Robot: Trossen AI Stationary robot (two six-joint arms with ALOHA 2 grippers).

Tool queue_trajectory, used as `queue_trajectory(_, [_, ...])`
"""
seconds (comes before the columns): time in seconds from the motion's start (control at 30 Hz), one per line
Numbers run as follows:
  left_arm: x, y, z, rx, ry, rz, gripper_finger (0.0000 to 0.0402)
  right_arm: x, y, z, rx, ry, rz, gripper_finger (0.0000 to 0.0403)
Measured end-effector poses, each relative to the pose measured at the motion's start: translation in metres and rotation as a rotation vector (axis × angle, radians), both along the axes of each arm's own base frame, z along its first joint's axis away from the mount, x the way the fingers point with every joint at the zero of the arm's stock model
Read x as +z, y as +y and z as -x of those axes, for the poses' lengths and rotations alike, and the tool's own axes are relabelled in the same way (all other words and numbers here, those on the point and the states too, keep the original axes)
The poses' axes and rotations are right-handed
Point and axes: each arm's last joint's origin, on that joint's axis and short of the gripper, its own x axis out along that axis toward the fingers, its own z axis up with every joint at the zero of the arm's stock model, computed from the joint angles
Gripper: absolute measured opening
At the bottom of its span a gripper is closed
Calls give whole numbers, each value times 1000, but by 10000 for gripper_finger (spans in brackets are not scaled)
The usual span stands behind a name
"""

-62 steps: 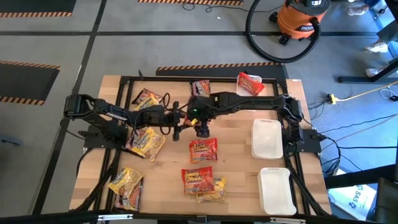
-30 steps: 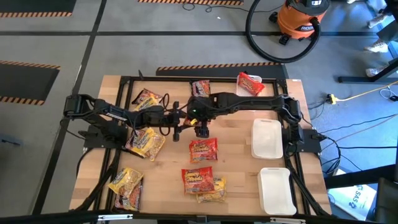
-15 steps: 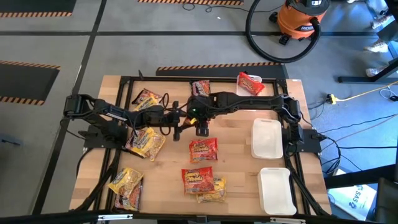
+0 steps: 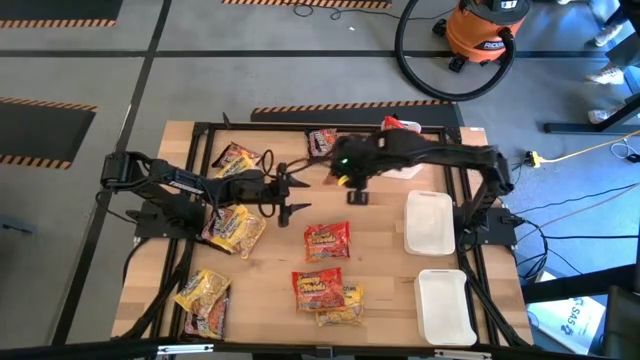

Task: Sort Maruchan noodles
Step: Put the orange noodle pack into the top white bin

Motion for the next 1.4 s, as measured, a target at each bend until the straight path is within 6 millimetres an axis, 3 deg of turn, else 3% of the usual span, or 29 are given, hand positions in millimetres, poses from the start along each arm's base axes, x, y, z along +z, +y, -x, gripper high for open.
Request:
queue_trajectory(0.37, [-3, 0, 1, -1, 28, -3, 261, 26, -59, 54, -198, 32, 6, 118])
queue_trajectory(0.6, [-3, 0, 1, -1, 35, -3, 261, 24, -102, 77, -282, 61, -12, 119])
queue_trajectory(1.13, [-4, 1, 1, 26, 42, -9, 261, -72, -160, 130, -395, 73, -92, 119])
queue_trajectory(1.4, [-4, 1, 1, 25, 36, -10, 261, -97, -182, 151, -454, 38, -111, 120])
